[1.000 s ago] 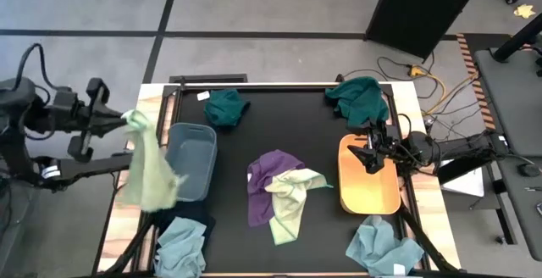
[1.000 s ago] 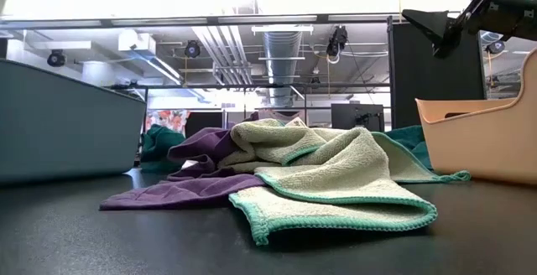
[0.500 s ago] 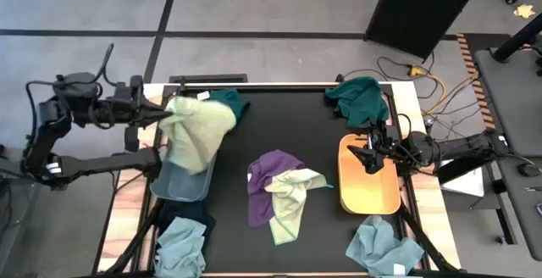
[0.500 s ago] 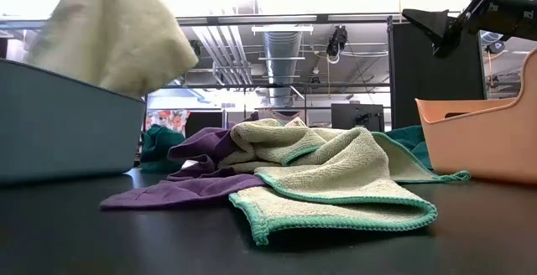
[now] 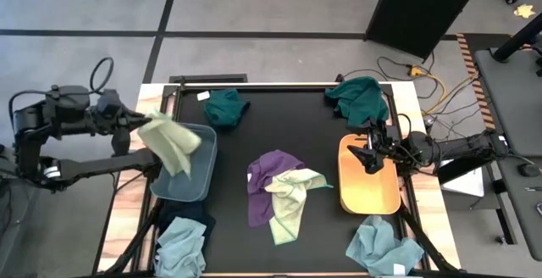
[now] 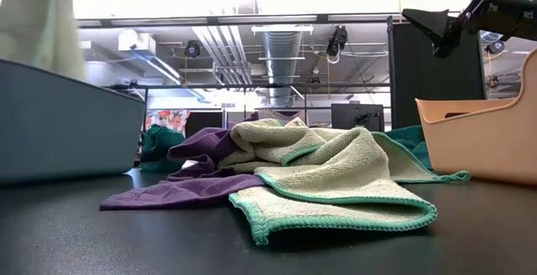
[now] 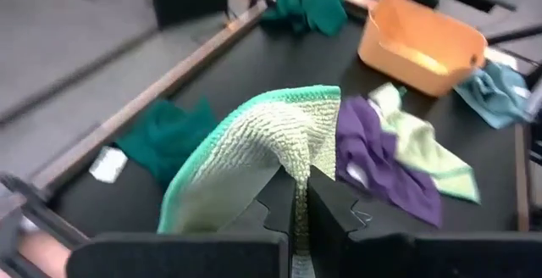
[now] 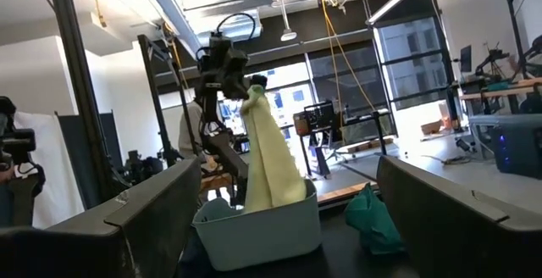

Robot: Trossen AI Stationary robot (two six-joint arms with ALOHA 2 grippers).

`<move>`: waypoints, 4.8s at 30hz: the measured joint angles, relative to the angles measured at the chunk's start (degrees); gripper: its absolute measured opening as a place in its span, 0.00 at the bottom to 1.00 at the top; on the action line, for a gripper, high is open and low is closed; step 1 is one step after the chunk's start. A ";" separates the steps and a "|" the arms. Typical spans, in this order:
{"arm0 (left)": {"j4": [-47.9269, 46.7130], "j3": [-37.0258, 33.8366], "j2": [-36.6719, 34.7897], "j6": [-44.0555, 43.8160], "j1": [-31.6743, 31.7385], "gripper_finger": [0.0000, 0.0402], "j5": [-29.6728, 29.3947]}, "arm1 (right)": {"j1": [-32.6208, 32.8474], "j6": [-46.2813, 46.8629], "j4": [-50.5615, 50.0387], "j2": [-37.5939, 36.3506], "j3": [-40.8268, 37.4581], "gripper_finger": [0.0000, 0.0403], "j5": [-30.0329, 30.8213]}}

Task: Sort microfiber towel by color & place in baskets
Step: Put the top light green microfiber towel into the blue bin, then put the light green microfiber towel into the blue bin

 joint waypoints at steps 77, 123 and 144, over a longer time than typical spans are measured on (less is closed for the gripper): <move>17.32 -44.23 31.31 -41.45 -17.20 0.00 -21.68 | 0.00 -1.66 -1.56 0.04 0.00 0.87 -0.02; 7.03 -30.52 22.74 -30.51 -11.72 0.60 -20.17 | 0.00 -0.74 -2.00 0.04 0.00 0.87 -0.05; 50.60 -34.25 20.98 -13.13 -35.58 0.58 -20.07 | 0.01 -0.78 -2.58 0.04 0.00 0.87 -0.07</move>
